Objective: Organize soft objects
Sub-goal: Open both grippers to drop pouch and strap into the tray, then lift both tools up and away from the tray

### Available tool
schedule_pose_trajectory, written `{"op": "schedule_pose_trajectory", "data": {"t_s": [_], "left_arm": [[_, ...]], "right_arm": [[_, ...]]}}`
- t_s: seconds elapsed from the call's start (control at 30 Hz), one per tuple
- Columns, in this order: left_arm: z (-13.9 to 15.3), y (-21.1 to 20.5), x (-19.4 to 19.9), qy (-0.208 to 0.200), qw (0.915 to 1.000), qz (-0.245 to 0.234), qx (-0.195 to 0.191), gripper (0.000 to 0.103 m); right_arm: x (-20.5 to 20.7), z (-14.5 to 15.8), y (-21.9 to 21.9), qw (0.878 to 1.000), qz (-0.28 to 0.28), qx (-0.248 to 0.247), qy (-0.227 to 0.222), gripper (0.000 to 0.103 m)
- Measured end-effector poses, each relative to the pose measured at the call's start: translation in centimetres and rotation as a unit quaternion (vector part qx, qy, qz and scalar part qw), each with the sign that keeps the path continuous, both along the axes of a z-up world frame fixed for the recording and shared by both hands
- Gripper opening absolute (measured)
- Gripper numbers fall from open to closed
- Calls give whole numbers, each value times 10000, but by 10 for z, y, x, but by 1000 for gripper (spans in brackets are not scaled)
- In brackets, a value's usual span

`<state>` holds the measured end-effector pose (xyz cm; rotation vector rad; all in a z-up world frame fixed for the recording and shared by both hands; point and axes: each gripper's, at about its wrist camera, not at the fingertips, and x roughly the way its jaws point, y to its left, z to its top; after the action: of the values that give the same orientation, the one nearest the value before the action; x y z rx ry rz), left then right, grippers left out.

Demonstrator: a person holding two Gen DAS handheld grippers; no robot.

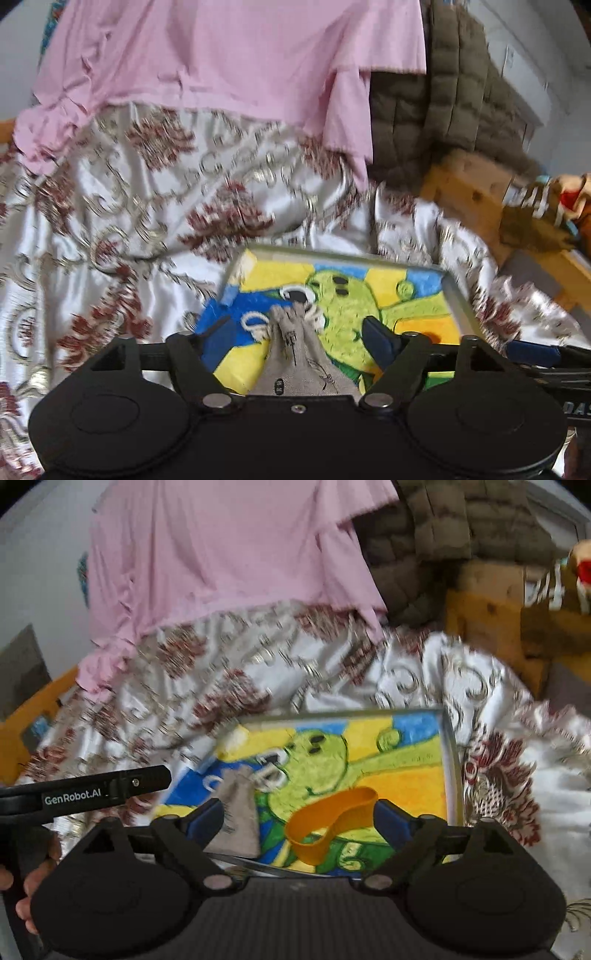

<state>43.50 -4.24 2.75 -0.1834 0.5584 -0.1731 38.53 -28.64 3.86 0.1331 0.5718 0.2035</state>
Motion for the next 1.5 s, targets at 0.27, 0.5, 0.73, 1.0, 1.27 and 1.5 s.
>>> {"op": "schedule_pose_trajectory", "data": {"t_s": [0.27,0.5,0.73,1.0,1.27,1.5], "left_arm": [[44,28,-70,-547,9979,335,121,97],[70,49,-133,-826,9952,483,210,102],[88,61,-181,-1023,9927,516,383,102],[89,80,-236,-1052,9919,363,609,102],[64,108,-275,-1005,9925,146,674,102],[31,122,-279,-638,9948,-107,783,102]], "right_arm": [[-73,47,21,9963,52,-109,-852,103],[-131,71,47,9902,-87,-292,-1363,103],[-175,78,72,9824,-247,-407,-1804,103],[-224,66,98,9758,-234,-636,-2077,103],[-265,39,113,9774,-212,-581,-2021,103],[-278,1,119,9835,-177,-689,-1661,103]]}}
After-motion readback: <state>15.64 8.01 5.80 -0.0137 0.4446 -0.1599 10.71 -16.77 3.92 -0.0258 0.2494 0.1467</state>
